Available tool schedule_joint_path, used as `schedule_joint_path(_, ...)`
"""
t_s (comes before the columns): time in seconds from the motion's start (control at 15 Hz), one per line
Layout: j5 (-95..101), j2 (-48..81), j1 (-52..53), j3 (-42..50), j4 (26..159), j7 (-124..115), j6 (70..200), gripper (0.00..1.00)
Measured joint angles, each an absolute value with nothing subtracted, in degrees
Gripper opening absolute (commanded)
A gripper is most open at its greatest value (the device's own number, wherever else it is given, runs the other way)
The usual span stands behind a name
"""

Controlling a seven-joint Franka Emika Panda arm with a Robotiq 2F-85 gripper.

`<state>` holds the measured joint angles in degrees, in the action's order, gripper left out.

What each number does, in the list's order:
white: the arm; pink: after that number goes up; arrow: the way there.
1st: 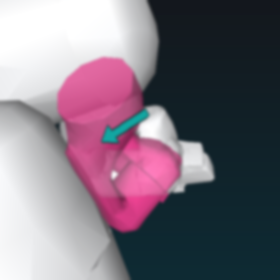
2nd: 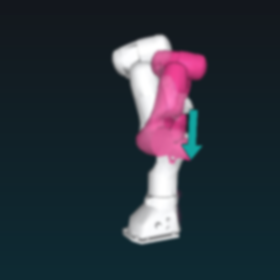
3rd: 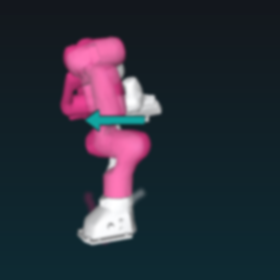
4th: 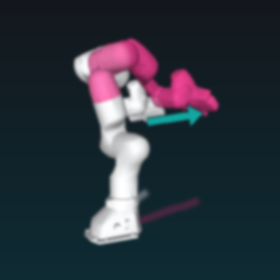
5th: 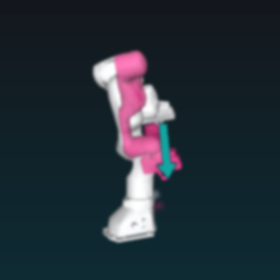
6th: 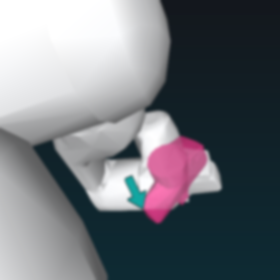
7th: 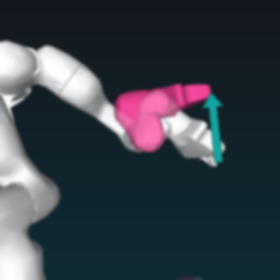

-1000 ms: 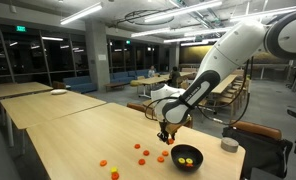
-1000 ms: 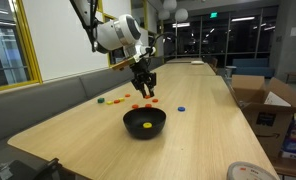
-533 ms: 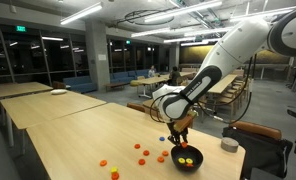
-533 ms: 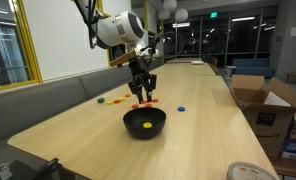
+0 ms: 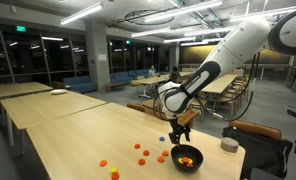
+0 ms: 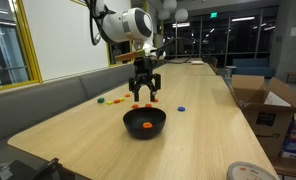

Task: Put the circles inside the black bowl.

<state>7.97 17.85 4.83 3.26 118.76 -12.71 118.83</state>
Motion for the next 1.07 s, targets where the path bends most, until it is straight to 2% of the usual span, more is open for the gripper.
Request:
schedule_joint_path(0.4,4.47,13.49,2.55,3.22,122.76,-11.71,121.87,1.0)
schedule_joint_path(1.07,-1.98,-16.12,-1.28,3.92,144.83,-4.37,121.95,1.0)
